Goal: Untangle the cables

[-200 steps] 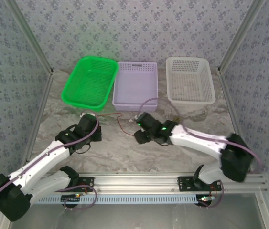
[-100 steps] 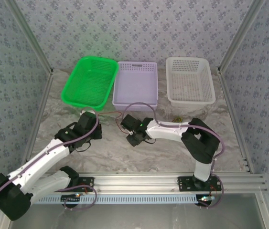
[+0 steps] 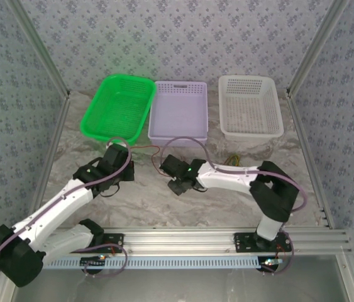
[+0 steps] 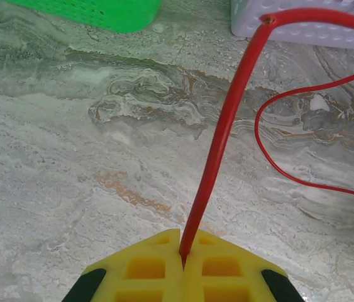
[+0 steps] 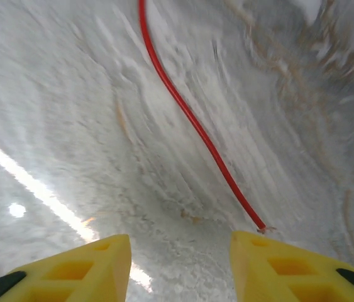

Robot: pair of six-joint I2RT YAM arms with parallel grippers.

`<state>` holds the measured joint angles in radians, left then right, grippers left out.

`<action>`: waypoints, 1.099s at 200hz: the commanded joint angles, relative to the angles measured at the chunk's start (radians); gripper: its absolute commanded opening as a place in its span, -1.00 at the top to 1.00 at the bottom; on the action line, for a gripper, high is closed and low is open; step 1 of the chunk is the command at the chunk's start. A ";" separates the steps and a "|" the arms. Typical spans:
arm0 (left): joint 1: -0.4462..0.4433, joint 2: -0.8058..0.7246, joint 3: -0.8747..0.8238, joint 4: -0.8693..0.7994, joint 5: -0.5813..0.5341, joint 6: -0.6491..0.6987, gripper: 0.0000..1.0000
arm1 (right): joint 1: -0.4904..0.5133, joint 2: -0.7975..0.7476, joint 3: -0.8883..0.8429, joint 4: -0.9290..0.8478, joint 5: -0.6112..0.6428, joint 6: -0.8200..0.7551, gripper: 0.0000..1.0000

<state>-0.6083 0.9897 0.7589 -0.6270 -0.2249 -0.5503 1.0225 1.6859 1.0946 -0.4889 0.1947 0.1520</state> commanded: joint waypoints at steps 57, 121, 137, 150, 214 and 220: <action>0.008 0.021 0.052 -0.015 -0.003 0.030 1.00 | -0.127 0.092 0.040 -0.027 -0.131 -0.133 -0.11; 0.010 0.029 0.061 -0.018 0.000 0.038 1.00 | -0.147 0.178 0.087 -0.022 -0.210 -0.190 -0.03; 0.010 0.032 0.062 -0.016 -0.003 0.041 1.00 | -0.142 0.206 0.088 -0.029 -0.218 -0.190 0.15; 0.014 0.038 0.071 -0.020 -0.004 0.047 1.00 | -0.139 0.213 0.088 -0.030 -0.213 -0.187 0.34; 0.146 0.123 0.256 -0.088 -0.007 0.162 1.00 | -0.089 0.124 0.009 -0.068 -0.083 -0.157 1.00; 0.165 0.140 0.287 -0.098 -0.009 0.180 1.00 | -0.080 0.107 -0.001 -0.074 -0.068 -0.154 1.00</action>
<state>-0.4992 1.0904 0.9272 -0.6720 -0.2226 -0.4549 0.9051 1.8484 1.1492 -0.4854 0.0723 -0.0185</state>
